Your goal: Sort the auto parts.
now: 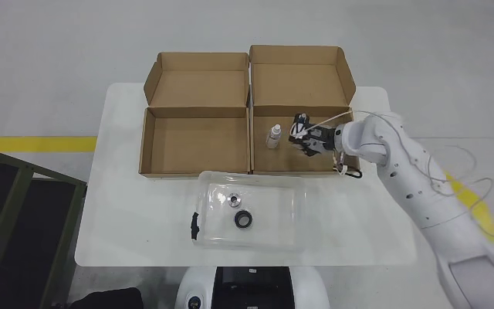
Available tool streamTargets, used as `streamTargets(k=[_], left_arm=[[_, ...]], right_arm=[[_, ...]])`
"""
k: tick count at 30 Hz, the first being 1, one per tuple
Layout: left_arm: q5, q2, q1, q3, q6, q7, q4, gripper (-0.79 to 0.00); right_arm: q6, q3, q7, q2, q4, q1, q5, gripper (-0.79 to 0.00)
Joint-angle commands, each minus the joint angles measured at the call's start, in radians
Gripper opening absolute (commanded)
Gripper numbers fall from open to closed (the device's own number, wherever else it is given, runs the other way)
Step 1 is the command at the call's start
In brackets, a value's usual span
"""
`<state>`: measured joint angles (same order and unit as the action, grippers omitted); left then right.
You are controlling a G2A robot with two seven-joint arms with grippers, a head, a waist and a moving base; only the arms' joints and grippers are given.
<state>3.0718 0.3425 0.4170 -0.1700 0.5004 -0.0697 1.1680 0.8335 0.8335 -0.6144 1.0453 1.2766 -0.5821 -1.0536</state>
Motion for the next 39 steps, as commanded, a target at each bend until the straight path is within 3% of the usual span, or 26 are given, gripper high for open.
streamTargets(k=[1,12,14,17,20,29,32,35,39], left_arm=[[0.000,0.000,0.000,0.000,0.000,0.000,0.000,0.000],[0.000,0.000,0.000,0.000,0.000,0.000,0.000,0.000],[0.000,0.000,0.000,0.000,0.000,0.000,0.000,0.000],[0.000,0.000,0.000,0.000,0.000,0.000,0.000,0.000],[0.000,0.000,0.000,0.000,0.000,0.000,0.000,0.000],[0.000,0.000,0.000,0.000,0.000,0.000,0.000,0.000],[0.000,0.000,0.000,0.000,0.000,0.000,0.000,0.000],[0.000,0.000,0.000,0.000,0.000,0.000,0.000,0.000],[0.000,0.000,0.000,0.000,0.000,0.000,0.000,0.000]], right_arm=[[-0.003,-0.018,-0.002,0.008,-0.025,0.015,0.002,-0.785],[-0.021,-0.090,-0.012,0.048,-0.133,0.073,-0.024,-0.785],[-0.021,-0.098,-0.012,0.053,-0.144,0.079,-0.027,-0.727],[-0.023,-0.108,-0.010,0.060,-0.158,0.088,-0.035,-0.542],[-0.025,-0.116,-0.006,0.066,-0.168,0.094,-0.039,-0.456],[-0.025,-0.103,0.018,0.069,-0.145,0.091,-0.046,-0.406],[-0.023,-0.076,0.012,0.057,-0.097,0.072,-0.048,-0.397],[-0.020,-0.035,-0.010,0.039,-0.028,0.043,-0.044,-0.302],[-0.016,0.035,-0.047,0.009,0.088,-0.013,-0.035,-0.280]])
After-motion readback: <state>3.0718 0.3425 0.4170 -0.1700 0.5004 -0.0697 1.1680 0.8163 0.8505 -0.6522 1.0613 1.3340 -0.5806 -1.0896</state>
